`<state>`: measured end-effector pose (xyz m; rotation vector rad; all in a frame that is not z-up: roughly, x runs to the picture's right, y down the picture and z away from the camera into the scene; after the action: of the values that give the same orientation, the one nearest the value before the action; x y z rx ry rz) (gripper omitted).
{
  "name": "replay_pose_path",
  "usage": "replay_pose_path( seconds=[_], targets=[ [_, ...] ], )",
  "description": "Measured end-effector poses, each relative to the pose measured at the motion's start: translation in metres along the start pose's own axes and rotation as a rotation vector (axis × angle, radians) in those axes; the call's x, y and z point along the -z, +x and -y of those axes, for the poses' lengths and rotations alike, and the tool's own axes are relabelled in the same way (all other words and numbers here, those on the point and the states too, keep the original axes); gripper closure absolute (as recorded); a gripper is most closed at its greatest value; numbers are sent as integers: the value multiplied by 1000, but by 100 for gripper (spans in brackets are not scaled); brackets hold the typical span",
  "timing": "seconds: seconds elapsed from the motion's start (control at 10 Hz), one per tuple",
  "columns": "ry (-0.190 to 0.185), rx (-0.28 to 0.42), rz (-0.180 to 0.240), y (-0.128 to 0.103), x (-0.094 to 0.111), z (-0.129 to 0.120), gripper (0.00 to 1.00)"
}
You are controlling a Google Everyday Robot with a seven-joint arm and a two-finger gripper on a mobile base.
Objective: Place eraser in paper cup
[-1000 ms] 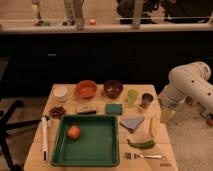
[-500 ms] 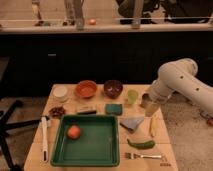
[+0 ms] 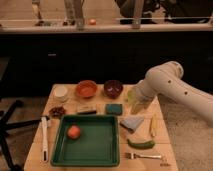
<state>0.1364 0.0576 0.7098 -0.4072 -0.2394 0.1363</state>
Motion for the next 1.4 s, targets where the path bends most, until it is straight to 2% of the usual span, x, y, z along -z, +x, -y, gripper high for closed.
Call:
replay_pose_path(
  seconds=[0.3,0.4,1.0,1.2,1.4],
  targets=[
    [-6,70,9,-39,-27,0,20],
    [-11,78,14,-45,-31,-1,20],
    [-9,70,10,-40,-30,-1,20],
    [-1,71,36,-44,-36,-4,20],
    [1,78,71,-68,-55,-6,20]
  ],
)
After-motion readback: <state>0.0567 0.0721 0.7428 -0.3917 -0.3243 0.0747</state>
